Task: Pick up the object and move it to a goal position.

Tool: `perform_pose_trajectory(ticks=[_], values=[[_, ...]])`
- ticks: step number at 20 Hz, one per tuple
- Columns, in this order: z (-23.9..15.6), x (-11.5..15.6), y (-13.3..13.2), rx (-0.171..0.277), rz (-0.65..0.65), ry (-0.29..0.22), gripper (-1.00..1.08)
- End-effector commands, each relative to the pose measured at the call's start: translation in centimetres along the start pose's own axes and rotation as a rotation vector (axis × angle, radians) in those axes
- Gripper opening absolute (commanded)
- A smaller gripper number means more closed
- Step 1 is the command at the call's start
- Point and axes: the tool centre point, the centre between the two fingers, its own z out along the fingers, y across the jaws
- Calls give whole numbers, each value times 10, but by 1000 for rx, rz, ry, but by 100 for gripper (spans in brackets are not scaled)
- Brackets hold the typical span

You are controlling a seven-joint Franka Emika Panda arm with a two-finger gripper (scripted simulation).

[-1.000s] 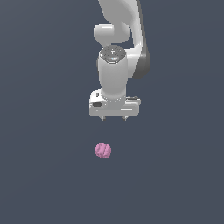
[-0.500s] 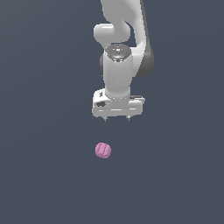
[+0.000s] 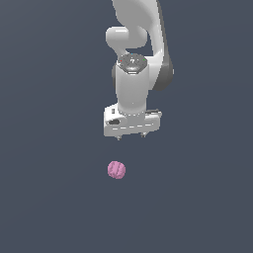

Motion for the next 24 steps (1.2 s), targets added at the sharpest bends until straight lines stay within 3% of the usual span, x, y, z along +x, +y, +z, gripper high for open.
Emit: perform_pose_trajectory(ticks=[1, 24], values=[[3, 3, 2, -2, -42, -2, 100], [41, 42, 35, -8, -620, -30, 100]])
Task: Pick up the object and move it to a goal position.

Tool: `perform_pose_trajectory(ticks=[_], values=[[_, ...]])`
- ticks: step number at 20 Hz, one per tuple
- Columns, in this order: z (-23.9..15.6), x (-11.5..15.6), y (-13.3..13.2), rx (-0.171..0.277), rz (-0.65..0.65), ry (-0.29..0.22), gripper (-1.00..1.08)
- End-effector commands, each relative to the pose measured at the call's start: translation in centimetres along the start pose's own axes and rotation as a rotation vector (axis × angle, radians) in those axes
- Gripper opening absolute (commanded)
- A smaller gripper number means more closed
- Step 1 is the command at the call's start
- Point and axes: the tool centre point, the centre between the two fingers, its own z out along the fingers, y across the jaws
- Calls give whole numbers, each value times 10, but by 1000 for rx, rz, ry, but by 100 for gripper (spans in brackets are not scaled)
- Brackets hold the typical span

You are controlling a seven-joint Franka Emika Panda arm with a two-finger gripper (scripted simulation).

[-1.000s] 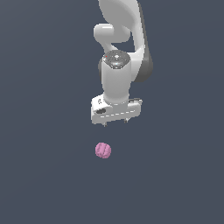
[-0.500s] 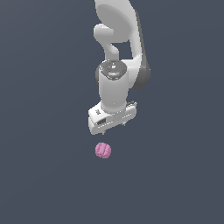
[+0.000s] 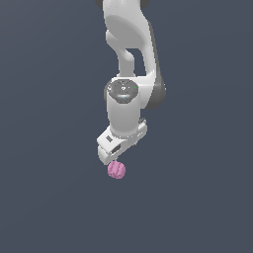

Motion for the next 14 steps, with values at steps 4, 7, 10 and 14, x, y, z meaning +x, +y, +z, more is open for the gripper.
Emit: perform_pose_trajectory(ticks=[4, 7, 10, 14], values=[[10, 2, 12, 2, -143, -4, 100], [16, 3, 19, 3, -219, -6, 100], [22, 4, 26, 5, -294, -8, 100], [29, 4, 34, 8, -393, -9, 100]])
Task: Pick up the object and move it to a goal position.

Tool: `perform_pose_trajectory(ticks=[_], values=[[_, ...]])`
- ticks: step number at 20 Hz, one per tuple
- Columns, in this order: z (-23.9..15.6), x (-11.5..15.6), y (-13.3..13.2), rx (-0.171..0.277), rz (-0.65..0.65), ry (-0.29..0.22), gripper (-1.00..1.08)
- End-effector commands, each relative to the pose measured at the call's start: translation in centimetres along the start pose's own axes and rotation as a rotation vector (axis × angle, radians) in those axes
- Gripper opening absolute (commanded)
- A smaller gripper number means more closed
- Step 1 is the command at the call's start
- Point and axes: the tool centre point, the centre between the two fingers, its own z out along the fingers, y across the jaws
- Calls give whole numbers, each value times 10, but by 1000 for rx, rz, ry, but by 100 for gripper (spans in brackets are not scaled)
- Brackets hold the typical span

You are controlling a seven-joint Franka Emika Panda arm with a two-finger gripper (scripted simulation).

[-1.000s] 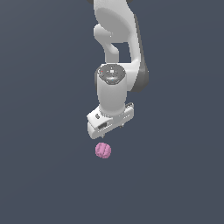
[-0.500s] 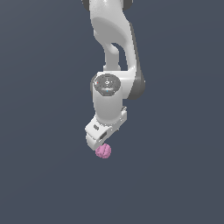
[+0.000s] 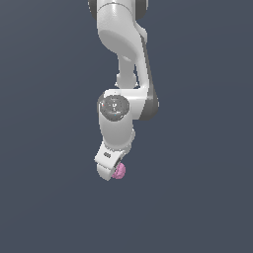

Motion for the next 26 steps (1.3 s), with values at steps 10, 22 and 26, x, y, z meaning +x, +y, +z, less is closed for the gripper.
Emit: perform_pose_trajectory(ticks=[10, 22, 26], values=[[16, -7, 17, 5, -201, 0, 100], [22, -8, 20, 6, -237, 0, 100], [39, -8, 20, 6, -239, 0, 100]])
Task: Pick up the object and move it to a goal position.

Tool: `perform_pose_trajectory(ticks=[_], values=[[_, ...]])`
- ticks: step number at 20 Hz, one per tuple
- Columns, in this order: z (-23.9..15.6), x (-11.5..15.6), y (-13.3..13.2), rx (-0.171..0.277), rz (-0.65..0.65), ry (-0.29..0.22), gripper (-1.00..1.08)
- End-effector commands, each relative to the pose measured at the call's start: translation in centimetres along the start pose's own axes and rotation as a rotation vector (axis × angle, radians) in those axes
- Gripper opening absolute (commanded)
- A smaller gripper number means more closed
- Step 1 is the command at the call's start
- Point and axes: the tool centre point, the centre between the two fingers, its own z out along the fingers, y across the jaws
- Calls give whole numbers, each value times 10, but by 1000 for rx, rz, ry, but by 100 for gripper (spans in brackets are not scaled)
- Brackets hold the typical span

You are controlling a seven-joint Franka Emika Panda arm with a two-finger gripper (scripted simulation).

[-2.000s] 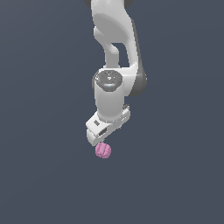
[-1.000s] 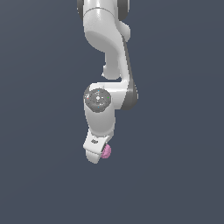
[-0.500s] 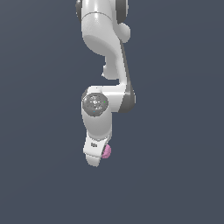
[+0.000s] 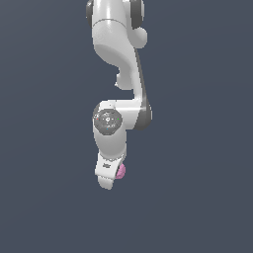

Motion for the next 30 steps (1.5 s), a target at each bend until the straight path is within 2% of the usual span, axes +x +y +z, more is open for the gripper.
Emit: perform_pose_trajectory(ticks=[1, 6, 12, 13, 30], values=[[14, 0, -1, 2, -1, 0, 100], [36, 0, -2, 2, -4, 0, 100], [37, 0, 0, 1, -3, 0, 100], [37, 0, 0, 1, -3, 0, -100], [30, 7, -6, 1, -3, 0, -100]])
